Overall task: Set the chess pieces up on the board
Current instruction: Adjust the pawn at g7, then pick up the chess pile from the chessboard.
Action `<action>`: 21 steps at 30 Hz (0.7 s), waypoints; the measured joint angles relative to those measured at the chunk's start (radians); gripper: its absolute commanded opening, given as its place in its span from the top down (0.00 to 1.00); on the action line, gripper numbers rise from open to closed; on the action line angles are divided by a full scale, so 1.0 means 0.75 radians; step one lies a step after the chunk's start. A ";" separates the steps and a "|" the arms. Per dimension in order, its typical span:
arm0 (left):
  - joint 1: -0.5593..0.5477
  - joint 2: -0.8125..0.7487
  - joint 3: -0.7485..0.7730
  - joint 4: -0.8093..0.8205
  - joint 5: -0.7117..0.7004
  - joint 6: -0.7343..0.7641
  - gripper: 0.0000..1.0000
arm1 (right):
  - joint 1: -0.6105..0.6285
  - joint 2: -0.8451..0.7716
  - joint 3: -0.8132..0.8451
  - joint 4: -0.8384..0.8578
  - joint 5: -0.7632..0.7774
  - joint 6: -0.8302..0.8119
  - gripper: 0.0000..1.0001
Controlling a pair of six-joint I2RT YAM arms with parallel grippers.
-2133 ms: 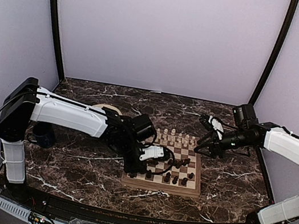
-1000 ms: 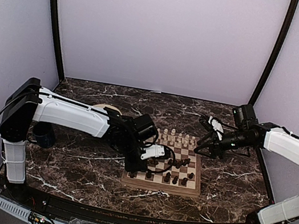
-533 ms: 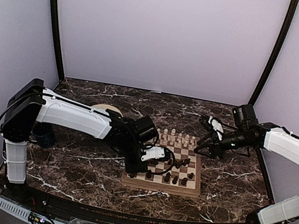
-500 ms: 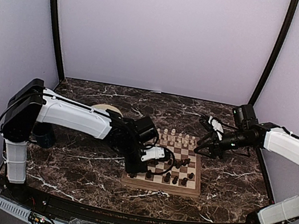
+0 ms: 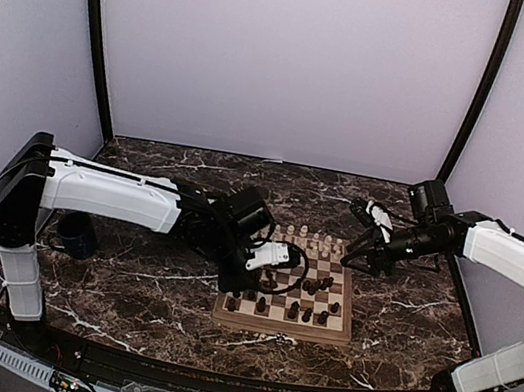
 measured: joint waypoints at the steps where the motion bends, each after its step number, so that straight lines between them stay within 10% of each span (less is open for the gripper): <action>1: 0.003 -0.035 0.000 -0.002 -0.021 0.000 0.78 | 0.000 0.000 0.015 -0.007 0.004 0.011 0.54; 4: 0.018 -0.120 0.000 0.005 -0.100 -0.015 0.50 | 0.009 0.017 0.087 -0.027 0.020 0.033 0.54; 8: 0.068 -0.199 -0.041 0.114 -0.252 -0.104 0.35 | 0.084 0.151 0.283 -0.073 0.090 0.058 0.54; 21: 0.302 -0.381 -0.424 0.574 -0.499 -0.636 0.36 | 0.448 0.569 0.576 -0.110 0.307 0.312 0.51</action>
